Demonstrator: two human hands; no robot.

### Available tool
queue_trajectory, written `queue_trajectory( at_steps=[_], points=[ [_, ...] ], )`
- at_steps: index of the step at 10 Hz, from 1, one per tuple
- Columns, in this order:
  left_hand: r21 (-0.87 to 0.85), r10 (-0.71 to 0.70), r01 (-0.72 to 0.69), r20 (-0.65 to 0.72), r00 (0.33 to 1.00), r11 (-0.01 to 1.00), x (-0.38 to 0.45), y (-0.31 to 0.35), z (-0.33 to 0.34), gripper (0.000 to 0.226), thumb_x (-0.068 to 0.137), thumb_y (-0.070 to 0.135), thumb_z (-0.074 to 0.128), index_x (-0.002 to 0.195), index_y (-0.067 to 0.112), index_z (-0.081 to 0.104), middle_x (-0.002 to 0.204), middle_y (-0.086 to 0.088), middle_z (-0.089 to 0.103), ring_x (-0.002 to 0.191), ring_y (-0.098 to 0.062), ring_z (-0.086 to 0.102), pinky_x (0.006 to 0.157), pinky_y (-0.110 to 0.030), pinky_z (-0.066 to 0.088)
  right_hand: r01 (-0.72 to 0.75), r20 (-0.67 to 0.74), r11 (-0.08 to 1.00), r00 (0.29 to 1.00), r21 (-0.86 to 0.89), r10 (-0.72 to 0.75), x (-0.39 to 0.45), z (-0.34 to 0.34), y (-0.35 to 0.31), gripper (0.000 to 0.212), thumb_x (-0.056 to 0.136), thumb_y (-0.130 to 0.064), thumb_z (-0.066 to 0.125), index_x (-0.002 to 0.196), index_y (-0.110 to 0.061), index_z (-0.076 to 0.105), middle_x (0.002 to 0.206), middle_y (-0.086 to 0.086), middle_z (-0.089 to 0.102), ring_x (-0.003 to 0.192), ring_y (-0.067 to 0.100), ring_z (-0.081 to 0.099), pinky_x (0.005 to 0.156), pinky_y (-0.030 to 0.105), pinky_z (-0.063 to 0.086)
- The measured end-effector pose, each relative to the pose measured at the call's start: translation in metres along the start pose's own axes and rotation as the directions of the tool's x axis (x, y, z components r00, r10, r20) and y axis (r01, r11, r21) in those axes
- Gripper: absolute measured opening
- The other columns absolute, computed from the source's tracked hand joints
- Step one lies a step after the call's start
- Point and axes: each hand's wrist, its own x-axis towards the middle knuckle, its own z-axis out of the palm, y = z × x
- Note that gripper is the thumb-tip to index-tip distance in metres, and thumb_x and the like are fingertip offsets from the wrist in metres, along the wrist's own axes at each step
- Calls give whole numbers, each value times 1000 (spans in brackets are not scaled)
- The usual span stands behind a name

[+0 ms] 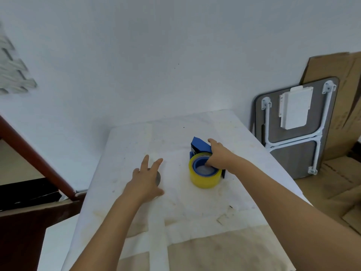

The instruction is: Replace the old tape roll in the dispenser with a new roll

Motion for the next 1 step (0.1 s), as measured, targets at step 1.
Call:
queue_trajectory(
  at_steps=[1],
  points=[
    [-59,56,-62,-90,994,996,3,15,-3,99,83,32,75,157,38,10,168,-2,-11,146,-35,26,110,-52,39,28,7,999,1000,23,-29,-9,-5,-5,93,82,-16,70,155,-20,12,156,12,26,133,34,42,99,38,47]
  ],
)
